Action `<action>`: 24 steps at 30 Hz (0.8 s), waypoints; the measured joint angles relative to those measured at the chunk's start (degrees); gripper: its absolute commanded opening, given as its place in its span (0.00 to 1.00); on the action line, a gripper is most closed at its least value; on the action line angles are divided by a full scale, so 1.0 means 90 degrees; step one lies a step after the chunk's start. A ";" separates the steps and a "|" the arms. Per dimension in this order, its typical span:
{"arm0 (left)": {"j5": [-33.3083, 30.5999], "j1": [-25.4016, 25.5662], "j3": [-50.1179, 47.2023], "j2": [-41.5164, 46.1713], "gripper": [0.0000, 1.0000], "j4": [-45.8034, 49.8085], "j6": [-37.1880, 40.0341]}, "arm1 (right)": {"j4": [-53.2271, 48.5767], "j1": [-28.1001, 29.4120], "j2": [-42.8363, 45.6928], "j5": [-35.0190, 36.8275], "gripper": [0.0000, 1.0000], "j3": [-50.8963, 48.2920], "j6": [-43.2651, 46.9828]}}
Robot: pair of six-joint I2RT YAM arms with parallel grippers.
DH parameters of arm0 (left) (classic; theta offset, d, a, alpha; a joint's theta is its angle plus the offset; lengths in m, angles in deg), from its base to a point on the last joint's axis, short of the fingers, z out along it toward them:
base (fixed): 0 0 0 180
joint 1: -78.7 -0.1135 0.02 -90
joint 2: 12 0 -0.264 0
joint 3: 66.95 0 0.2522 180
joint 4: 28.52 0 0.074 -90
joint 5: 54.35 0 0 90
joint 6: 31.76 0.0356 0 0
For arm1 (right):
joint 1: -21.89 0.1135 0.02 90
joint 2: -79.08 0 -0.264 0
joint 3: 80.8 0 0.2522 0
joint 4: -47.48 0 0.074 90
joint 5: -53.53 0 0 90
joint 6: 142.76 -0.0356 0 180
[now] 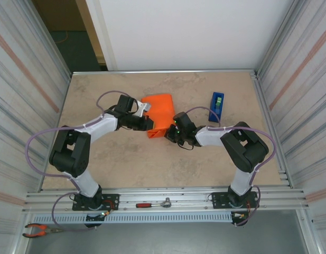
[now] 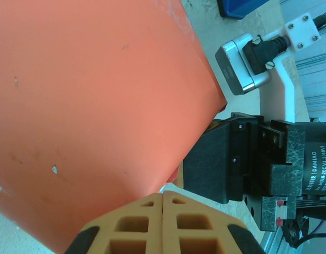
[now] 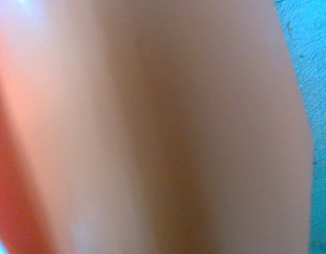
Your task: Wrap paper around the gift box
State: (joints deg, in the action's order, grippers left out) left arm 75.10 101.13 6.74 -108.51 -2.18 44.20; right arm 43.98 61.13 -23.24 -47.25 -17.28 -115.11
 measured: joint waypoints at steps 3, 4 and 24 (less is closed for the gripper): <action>0.0017 0.0000 0.0024 0.0119 0.00 0.0012 -0.0027 | 0.0000 0.0000 0.0000 0.0000 0.00 0.0000 0.0000; 0.0027 0.0000 0.0044 0.0163 0.00 0.0015 -0.0046 | 0.0000 0.0000 0.0000 0.0000 0.00 0.0000 0.0000; 0.0112 0.0007 0.0066 -0.0228 0.00 -0.0100 -0.0136 | 0.0000 0.0000 0.0000 0.0000 0.00 0.0000 0.0000</action>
State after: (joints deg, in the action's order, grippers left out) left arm 76.10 101.20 7.33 -110.56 -3.08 42.97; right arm 43.98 61.13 -23.24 -47.25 -17.28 -115.11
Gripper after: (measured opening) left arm 0.055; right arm 0.058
